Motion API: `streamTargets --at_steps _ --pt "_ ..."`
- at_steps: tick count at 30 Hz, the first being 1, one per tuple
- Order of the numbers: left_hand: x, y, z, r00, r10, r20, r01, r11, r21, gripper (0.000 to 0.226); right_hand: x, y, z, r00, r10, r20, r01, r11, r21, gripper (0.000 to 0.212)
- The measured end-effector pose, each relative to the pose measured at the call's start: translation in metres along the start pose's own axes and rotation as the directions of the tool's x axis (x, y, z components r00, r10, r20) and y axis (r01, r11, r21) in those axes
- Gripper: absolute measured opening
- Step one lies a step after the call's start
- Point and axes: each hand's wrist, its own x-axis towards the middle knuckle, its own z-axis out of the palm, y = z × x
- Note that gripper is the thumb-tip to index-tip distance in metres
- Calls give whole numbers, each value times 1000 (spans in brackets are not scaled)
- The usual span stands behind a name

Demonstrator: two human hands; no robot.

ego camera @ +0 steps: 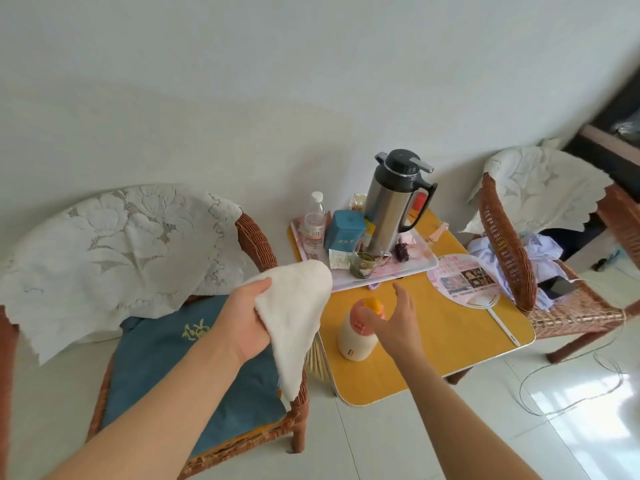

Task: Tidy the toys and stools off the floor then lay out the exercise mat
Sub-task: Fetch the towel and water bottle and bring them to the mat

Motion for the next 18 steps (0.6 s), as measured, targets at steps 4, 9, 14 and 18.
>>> streamTargets --at_steps 4,9,14,18 --pt "13 0 20 999 14 -53 -14 1000 6 27 30 21 7 989 89 119 -87 996 -27 110" --pt "30 3 27 997 44 -60 -42 998 38 32 45 35 24 956 145 254 -164 985 58 113" --pt "40 4 27 996 55 -74 -53 998 41 33 53 44 39 966 151 211 -158 987 17 102" --pt "42 5 20 995 48 -85 -44 998 43 38 55 46 40 979 116 166 -110 993 -49 86"
